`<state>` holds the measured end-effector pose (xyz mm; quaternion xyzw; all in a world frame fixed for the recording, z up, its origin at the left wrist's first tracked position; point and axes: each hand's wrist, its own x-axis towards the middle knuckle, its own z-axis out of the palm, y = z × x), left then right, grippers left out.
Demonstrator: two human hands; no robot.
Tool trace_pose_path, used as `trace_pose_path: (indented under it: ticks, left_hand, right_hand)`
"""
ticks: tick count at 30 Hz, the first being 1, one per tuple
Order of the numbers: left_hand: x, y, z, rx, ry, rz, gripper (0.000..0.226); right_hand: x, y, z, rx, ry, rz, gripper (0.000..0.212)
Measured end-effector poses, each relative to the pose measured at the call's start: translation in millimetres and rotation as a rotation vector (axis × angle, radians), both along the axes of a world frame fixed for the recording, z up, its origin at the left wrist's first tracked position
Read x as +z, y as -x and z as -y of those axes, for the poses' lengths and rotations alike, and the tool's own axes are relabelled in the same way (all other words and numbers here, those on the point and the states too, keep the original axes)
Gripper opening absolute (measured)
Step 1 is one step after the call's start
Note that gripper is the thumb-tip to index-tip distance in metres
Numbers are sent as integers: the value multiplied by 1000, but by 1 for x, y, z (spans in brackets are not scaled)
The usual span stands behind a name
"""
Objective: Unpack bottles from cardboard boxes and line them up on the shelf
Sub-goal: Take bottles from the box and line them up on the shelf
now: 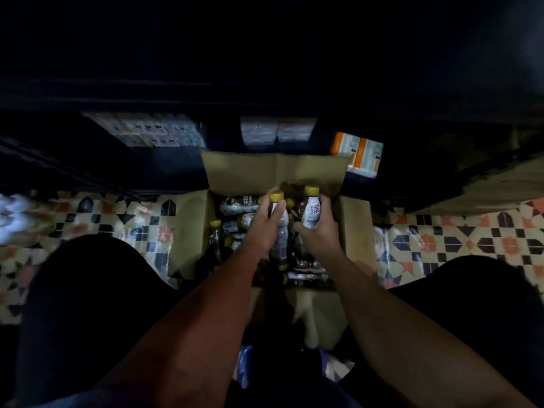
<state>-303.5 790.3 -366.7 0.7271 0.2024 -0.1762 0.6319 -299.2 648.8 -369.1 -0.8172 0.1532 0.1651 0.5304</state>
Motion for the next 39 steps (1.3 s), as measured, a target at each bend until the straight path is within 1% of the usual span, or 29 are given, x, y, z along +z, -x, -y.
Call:
trace_pose_path:
  ticks: [2, 3, 5, 6, 9, 12, 15, 18, 21, 24, 27, 30, 33, 36, 39]
  left_hand:
    - [36, -3, -1, 17, 0, -19, 52]
    - [60, -3, -1, 37, 0, -11, 47]
    - [115, 1, -1, 113, -10, 26, 26]
    - [146, 2, 0, 160, -24, 70, 24]
    - [243, 8, -1, 233, -97, 229, 30]
    - [342, 12, -3, 206, -177, 373, 28]
    - [449, 10, -8, 204, -232, 515, 25]
    - [540, 2, -16, 236, -202, 652, 27]
    - [614, -8, -26, 265, -145, 770, 28]
    - [675, -22, -35, 256, -133, 930, 16]
    - [716, -44, -42, 239, -147, 1050, 10]
    - [735, -72, -49, 248, -158, 1097, 11]
    - [732, -96, -51, 247, -125, 1085, 14]
    - [723, -115, -54, 237, -150, 1098, 14]
    - [718, -134, -58, 226, -162, 1110, 16]
  right_hand:
    - [38, -2, 2, 36, 6, 27, 51]
    - [60, -3, 2, 47, 12, 48, 48]
    - [113, -3, 1, 72, 28, 70, 43]
    - [143, -3, -1, 92, 34, 80, 42]
    - [240, -2, -5, 138, 31, 133, 38]
    - [344, -1, -8, 159, 36, 214, 38]
    - [445, -3, -16, 164, -21, 335, 41]
    - [535, -11, -27, 139, -101, 459, 43]
    - [609, -23, -40, 113, -184, 579, 45]
    - [668, -40, -52, 92, -253, 736, 41]
    - [704, -63, -58, 87, -293, 847, 40]
    - [724, -92, -61, 84, -290, 881, 42]
    - [726, -116, -63, 83, -262, 868, 42]
    - [722, -130, -64, 43, -261, 851, 39]
    - [718, -143, -66, -4, -233, 884, 36]
